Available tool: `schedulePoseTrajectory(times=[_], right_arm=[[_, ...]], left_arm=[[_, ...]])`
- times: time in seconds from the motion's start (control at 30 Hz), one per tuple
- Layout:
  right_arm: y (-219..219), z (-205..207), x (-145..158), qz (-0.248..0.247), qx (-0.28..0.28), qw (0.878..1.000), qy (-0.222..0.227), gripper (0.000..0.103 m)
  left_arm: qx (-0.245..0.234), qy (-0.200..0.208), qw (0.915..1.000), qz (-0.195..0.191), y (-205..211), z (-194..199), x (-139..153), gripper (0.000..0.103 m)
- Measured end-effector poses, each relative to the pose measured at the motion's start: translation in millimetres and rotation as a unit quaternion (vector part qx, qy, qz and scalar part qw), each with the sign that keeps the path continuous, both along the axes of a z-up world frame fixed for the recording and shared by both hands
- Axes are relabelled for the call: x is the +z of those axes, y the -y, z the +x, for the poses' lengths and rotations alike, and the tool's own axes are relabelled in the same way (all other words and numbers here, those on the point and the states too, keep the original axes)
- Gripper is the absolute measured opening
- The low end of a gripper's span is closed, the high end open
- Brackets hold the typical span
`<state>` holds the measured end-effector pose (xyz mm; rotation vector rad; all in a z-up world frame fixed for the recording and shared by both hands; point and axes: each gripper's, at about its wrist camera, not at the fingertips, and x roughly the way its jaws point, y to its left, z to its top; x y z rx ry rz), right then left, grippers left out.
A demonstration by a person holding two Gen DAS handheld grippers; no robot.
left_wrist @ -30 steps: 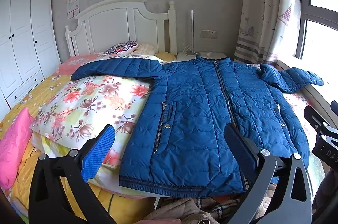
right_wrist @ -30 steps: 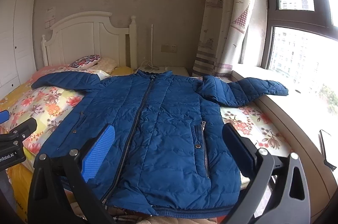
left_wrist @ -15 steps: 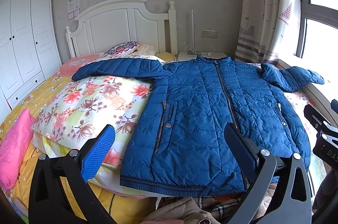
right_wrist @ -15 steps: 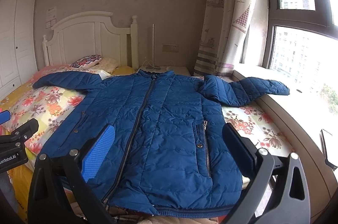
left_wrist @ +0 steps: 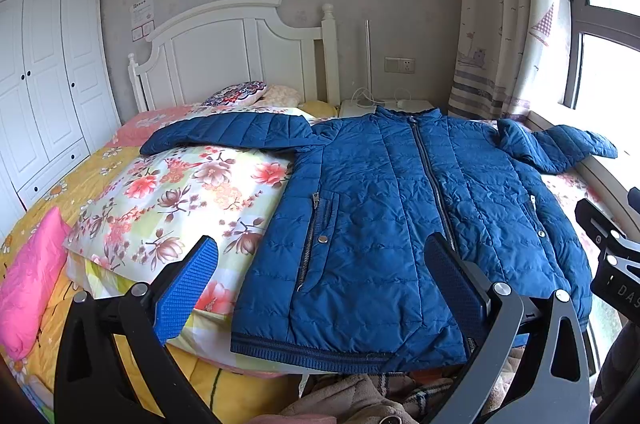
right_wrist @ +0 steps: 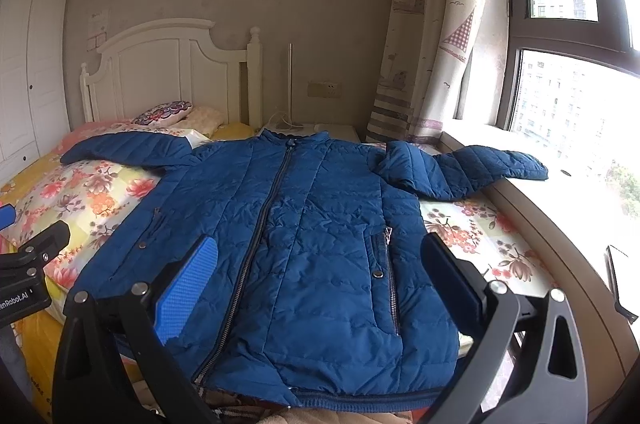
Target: Fold large clothes
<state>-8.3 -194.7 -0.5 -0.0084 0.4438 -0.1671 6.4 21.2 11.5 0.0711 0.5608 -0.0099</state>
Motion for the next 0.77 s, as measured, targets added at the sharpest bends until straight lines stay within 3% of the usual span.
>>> schedulePoseTrajectory(times=[0.2, 0.33, 0.47, 0.77], right_arm=[[2.1, -0.6, 0.3, 0.001, 0.0, 1.0, 0.003, 0.101], [2.9, -0.3, 0.1, 0.003, -0.002, 1.0, 0.002, 0.101], [2.9, 0.3, -0.3, 0.004, -0.002, 1.0, 0.0, 0.101], [4.8, 0.4, 0.0, 0.008, -0.003, 1.0, 0.002, 0.101]], left_arm=[[-0.005, 0.004, 1.0, 0.007, 4.1, -0.8, 0.7, 0.099], [-0.016, 0.002, 0.9998, -0.007, 5.6, -0.3, -0.7, 0.099], [-0.014, 0.019, 0.9997, 0.01, 12.1, -4.6, -2.2, 0.099], [-0.004, 0.01, 0.9999, 0.013, 12.2, -2.3, -1.0, 0.099]])
